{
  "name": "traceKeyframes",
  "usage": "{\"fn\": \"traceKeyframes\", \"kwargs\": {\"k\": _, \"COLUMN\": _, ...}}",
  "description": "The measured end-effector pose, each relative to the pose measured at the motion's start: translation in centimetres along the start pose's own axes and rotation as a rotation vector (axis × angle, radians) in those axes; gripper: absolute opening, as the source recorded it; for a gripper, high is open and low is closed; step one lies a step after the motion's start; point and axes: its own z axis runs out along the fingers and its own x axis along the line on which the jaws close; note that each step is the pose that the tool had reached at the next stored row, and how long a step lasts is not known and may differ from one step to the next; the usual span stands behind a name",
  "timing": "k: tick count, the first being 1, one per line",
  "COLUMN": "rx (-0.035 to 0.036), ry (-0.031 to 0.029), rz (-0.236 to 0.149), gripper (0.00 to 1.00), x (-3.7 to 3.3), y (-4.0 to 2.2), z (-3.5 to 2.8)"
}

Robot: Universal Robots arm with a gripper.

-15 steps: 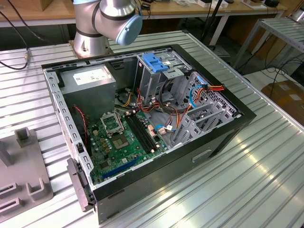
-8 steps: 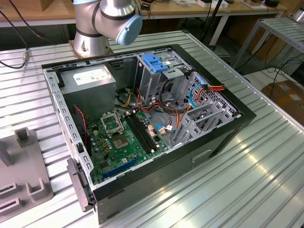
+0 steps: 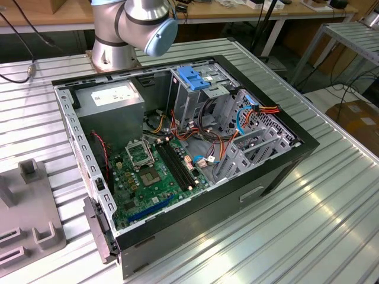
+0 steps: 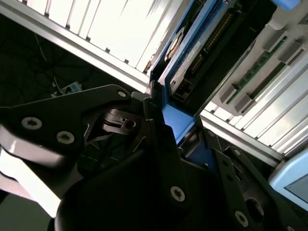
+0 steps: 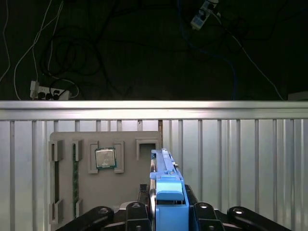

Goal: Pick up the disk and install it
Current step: 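Pick up the disk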

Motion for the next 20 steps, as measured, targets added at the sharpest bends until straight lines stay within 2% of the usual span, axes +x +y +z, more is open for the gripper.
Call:
{"fn": "traceKeyframes", "kwargs": {"k": 1, "rx": 0.0000, "ry": -0.0034, "rz": 0.000, "gripper": 0.37, "x": -0.02, "y": 0.01, "z": -0.20}}
{"fn": "traceKeyframes", "kwargs": {"k": 5, "rx": -0.0003, "ry": -0.0098, "rz": 0.000, "gripper": 0.37, "x": -0.05, "y": 0.01, "z": -0.75}}
{"fn": "traceKeyframes", "kwargs": {"k": 12, "rx": -0.0015, "ry": -0.0211, "rz": 0.000, "gripper": 0.37, "x": -0.13, "y": 0.04, "z": -2.06}}
{"fn": "traceKeyframes", "kwargs": {"k": 15, "rx": -0.0024, "ry": -0.0285, "rz": 0.000, "gripper": 0.37, "x": -0.17, "y": 0.04, "z": -2.62}}
{"fn": "traceKeyframes", "kwargs": {"k": 20, "rx": -0.0037, "ry": -0.0345, "rz": 0.000, "gripper": 0.37, "x": -0.23, "y": 0.05, "z": -3.49}}
